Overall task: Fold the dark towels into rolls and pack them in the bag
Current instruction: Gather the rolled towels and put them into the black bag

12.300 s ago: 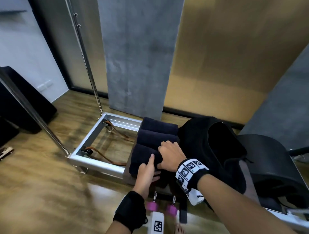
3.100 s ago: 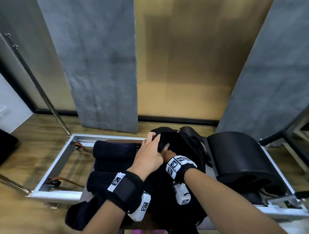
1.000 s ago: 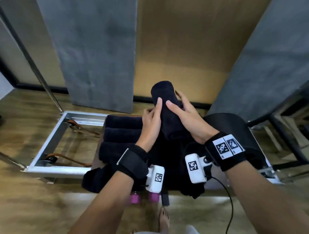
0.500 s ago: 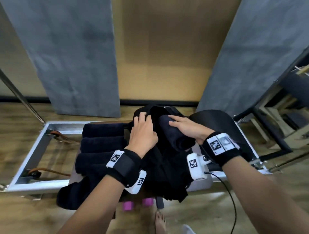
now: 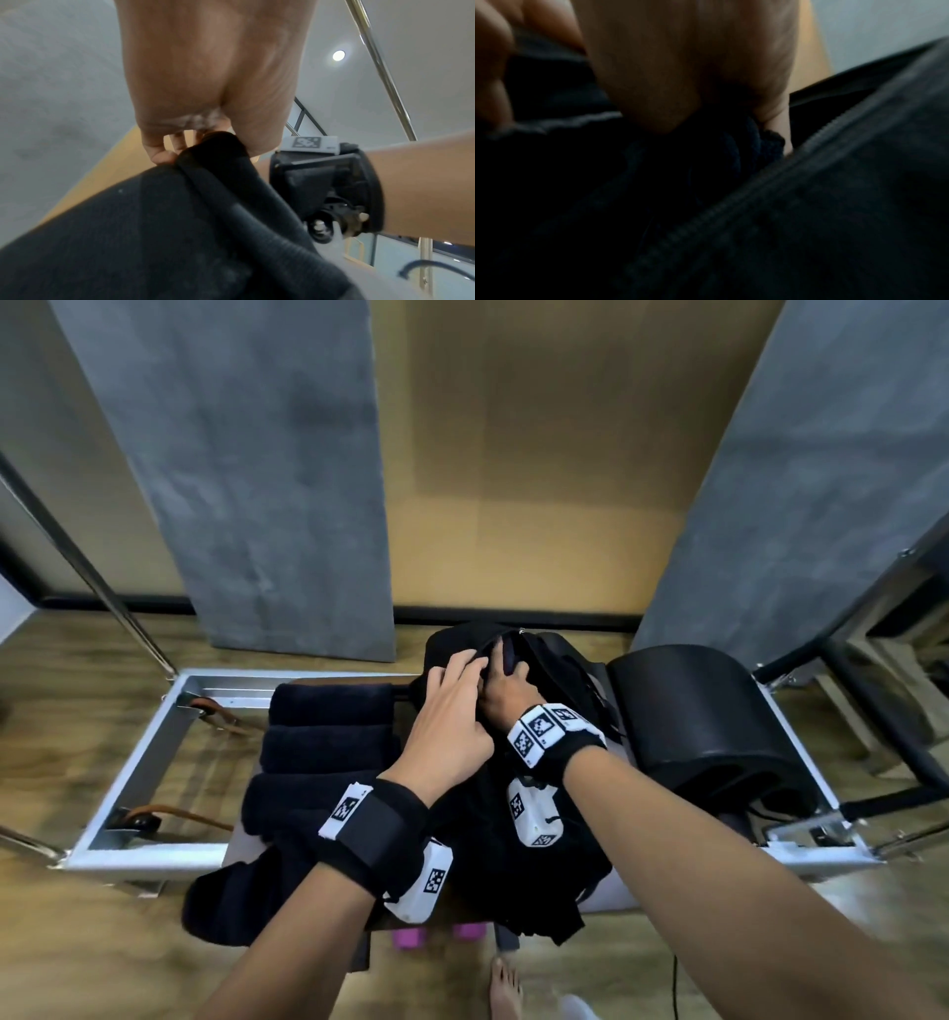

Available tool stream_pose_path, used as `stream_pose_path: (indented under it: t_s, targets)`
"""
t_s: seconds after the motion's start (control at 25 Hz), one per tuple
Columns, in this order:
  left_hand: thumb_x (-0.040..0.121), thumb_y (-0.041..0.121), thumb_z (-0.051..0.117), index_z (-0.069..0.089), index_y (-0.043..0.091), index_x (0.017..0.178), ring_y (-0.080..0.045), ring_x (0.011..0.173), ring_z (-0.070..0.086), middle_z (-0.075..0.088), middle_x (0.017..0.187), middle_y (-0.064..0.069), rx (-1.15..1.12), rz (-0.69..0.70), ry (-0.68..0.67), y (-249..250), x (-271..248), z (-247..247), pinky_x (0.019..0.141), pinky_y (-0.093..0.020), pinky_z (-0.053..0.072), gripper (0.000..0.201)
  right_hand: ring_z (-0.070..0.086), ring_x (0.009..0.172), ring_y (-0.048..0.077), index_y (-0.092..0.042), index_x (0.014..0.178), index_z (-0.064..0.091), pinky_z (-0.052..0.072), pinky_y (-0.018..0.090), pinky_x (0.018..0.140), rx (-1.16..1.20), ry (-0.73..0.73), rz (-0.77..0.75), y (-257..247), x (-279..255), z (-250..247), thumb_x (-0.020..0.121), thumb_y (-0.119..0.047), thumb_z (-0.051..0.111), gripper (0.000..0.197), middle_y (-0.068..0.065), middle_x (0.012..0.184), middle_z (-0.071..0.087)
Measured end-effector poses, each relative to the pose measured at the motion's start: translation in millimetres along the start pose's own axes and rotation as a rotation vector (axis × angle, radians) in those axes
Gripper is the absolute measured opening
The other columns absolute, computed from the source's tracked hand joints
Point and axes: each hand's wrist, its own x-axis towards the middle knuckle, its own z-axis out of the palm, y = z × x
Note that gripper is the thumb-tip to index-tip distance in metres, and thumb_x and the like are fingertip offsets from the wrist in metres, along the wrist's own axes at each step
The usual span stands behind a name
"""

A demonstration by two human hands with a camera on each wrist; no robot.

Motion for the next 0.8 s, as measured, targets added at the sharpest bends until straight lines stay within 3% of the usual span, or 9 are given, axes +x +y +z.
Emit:
stream_pose_path:
  t_s: [0.16,0.2,0.28,0.36,0.48,0.56,0.64,0.72,0.8]
  targets:
    - [0.076,-0.010,0.045,0.045,0.013,0.151,-0.013,0.132,0.032,0.032,0.155,0.015,-0.047,0.065,0.057,-4.0,-1.0,3.1,0.099,-0.024,0.038,0.078,0.012,0.154,0.050,-0.014,0.164,-0.013,0.035,0.061,0.114,-0.249,-0.106,0.046,-8.3,14.3,7.5,0.112,-0.031,0.031,0.071,0.020,0.171,-0.013]
    - [0.077,-0.009,0.046,0.047,0.013,0.149,-0.013,0.132,0.033,0.034,0.154,0.015,-0.056,0.058,0.061,-6.5,-0.6,2.5,0.099,-0.025,0.038,0.076,0.010,0.154,0.051,-0.012,0.165,-0.012,0.034,0.060,0.115,-0.317,-0.140,0.039,-11.9,15.6,8.2,0.111,-0.031,0.031,0.072,0.022,0.170,-0.012]
    - [0.078,-0.007,0.048,0.050,0.015,0.147,-0.014,0.132,0.033,0.037,0.152,0.013,-0.046,0.040,0.037,-12.2,0.3,0.1,0.104,-0.029,0.042,0.073,0.025,0.151,0.050,-0.014,0.166,-0.001,0.038,0.057,0.115,-0.335,-0.172,0.067,-23.0,11.3,6.6,0.110,-0.032,0.034,0.068,0.027,0.169,-0.004]
    - [0.079,-0.003,0.049,0.051,0.023,0.148,-0.015,0.129,0.034,0.038,0.149,0.013,-0.017,0.054,-0.004,-17.3,2.6,-2.4,0.106,-0.036,0.045,0.073,0.032,0.150,0.042,-0.018,0.165,0.010,0.038,0.054,0.117,-0.287,-0.165,0.084,-20.8,4.8,-3.2,0.110,-0.029,0.035,0.062,0.022,0.169,0.005]
    - [0.083,0.007,0.051,0.041,0.042,0.152,-0.018,0.130,0.032,0.034,0.150,0.010,0.052,0.090,-0.067,-20.2,8.7,-0.8,0.102,-0.039,0.044,0.078,0.023,0.155,0.040,-0.022,0.166,-0.005,0.035,0.050,0.119,-0.141,-0.261,-0.109,1.4,-4.5,-36.7,0.106,-0.034,0.045,0.079,0.015,0.171,0.019]
    - [0.091,0.021,0.053,0.042,0.041,0.155,-0.018,0.134,0.030,0.030,0.157,0.005,0.152,0.076,-0.097,-20.4,13.5,5.5,0.105,-0.041,0.040,0.069,0.046,0.143,0.036,-0.031,0.166,0.016,0.048,0.043,0.108,-0.029,-0.119,-0.118,22.5,-16.2,-61.3,0.097,-0.042,0.058,0.081,0.011,0.161,0.043]
    - [0.098,0.040,0.052,0.052,0.041,0.151,-0.019,0.143,0.026,0.026,0.162,0.004,0.263,0.038,-0.099,-19.9,16.0,13.8,0.108,-0.046,0.035,0.052,0.058,0.129,0.034,-0.025,0.140,0.059,0.052,0.042,0.101,-0.156,0.135,-0.118,42.6,-28.7,-71.6,0.091,-0.043,0.066,0.053,0.011,0.139,0.062]
    - [0.102,0.057,0.046,0.058,0.042,0.146,-0.020,0.155,0.009,0.015,0.170,0.003,0.313,0.002,-0.110,-20.3,17.6,23.7,0.115,-0.054,0.026,0.047,0.060,0.119,0.035,-0.021,0.116,0.071,0.053,0.042,0.094,-0.308,0.272,-0.074,59.7,-42.7,-68.9,0.091,-0.045,0.069,0.036,0.013,0.124,0.061]
    - [0.104,0.058,0.044,0.057,0.045,0.145,-0.022,0.160,-0.015,-0.003,0.175,0.003,0.296,-0.028,-0.139,-19.5,18.8,32.8,0.119,-0.063,0.017,0.044,0.060,0.117,0.036,-0.025,0.121,0.069,0.050,0.042,0.093,-0.317,0.249,0.028,69.1,-53.8,-60.0,0.091,-0.055,0.069,0.042,0.012,0.128,0.053]
